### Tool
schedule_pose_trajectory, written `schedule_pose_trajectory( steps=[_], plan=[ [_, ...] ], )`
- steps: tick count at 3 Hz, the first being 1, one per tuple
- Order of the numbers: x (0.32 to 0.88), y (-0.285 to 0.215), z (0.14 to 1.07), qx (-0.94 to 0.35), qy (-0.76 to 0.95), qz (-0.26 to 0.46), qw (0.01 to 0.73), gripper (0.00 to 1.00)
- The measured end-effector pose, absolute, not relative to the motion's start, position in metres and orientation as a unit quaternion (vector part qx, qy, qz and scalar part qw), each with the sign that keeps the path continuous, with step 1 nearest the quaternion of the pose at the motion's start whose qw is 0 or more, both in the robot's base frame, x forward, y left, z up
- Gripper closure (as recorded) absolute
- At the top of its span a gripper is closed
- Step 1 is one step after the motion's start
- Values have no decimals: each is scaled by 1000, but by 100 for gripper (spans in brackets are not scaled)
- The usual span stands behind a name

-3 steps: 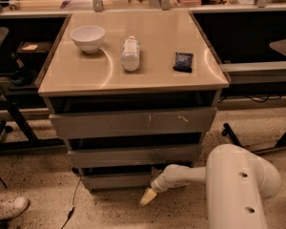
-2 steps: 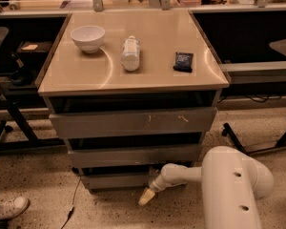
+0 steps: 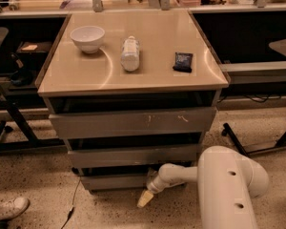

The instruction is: Open bottom drawer

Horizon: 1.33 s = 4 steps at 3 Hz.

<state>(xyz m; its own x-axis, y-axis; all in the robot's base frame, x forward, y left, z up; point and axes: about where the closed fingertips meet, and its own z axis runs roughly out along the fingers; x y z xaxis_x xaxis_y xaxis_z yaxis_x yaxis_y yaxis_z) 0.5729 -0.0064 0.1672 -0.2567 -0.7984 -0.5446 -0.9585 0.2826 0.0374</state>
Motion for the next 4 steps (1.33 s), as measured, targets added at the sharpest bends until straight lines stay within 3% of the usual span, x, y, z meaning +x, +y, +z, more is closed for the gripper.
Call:
schedule_pose_trajectory(
  steps=[2,4],
  plan=[
    [559,-2,170,-573,771,195,199,0],
    [508,5,192,-579,767,228,157,0]
  ],
)
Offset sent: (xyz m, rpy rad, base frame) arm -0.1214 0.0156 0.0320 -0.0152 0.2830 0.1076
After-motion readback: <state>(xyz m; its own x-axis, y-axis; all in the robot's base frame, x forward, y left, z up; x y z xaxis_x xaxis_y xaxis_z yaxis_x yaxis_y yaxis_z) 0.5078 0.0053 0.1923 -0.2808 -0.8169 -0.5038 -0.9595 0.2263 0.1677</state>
